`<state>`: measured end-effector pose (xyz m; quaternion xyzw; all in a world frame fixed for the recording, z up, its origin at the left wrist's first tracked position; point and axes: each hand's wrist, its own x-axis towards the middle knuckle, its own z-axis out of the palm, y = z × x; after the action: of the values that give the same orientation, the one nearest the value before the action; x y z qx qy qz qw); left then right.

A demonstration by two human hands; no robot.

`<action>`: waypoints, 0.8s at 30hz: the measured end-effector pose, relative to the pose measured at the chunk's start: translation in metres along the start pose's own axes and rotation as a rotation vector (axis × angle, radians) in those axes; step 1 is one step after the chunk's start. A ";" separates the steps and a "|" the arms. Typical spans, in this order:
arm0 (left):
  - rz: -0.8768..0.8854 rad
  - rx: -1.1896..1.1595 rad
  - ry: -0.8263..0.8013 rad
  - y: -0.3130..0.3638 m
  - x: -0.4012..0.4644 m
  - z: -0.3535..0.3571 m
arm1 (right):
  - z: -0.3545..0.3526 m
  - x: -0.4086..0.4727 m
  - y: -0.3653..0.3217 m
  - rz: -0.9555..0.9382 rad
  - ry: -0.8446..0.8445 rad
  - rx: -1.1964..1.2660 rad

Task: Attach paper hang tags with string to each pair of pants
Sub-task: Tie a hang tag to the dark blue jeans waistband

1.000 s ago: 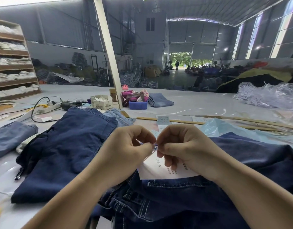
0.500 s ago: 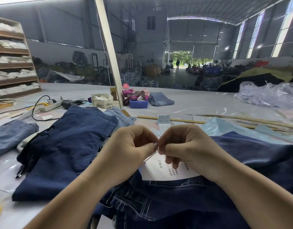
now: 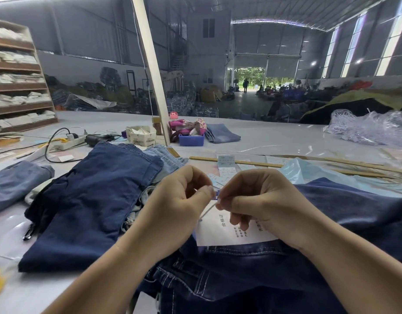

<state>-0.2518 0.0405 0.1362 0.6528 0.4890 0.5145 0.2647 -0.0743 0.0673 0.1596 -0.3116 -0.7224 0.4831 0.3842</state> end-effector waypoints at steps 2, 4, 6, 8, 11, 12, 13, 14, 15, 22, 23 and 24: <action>0.042 -0.017 0.021 0.001 -0.002 0.000 | 0.000 0.000 0.000 -0.004 -0.005 0.010; 0.058 -0.048 0.030 0.002 -0.003 0.000 | 0.001 0.000 0.000 -0.008 -0.004 0.014; 0.056 -0.065 0.033 0.001 -0.004 0.000 | 0.000 0.001 0.001 -0.013 0.007 0.026; 0.058 -0.087 0.033 0.001 -0.005 0.000 | 0.000 0.001 0.002 -0.014 0.018 0.034; 0.054 -0.120 0.035 0.000 -0.006 0.001 | -0.001 0.001 0.003 -0.017 0.018 0.026; 0.052 -0.125 0.037 0.000 -0.006 0.001 | -0.001 0.001 0.004 -0.021 0.017 0.020; 0.048 -0.129 0.038 -0.001 -0.007 0.001 | -0.001 0.001 0.004 -0.025 0.016 0.018; 0.044 -0.133 0.036 -0.001 -0.007 0.001 | -0.001 0.001 0.005 -0.029 0.015 0.018; 0.039 -0.135 0.033 -0.001 -0.007 0.002 | -0.001 0.002 0.005 -0.032 0.010 0.020; 0.039 -0.117 0.002 -0.004 -0.006 0.000 | -0.002 0.003 0.008 -0.048 -0.032 0.023; 0.038 -0.108 -0.010 -0.004 -0.006 -0.001 | -0.002 0.003 0.008 -0.050 -0.040 0.029; 0.032 -0.101 -0.030 -0.004 -0.005 -0.002 | -0.003 0.003 0.008 -0.050 -0.046 0.026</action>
<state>-0.2553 0.0372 0.1321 0.6541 0.4478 0.5329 0.2961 -0.0728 0.0734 0.1535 -0.2771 -0.7323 0.4898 0.3835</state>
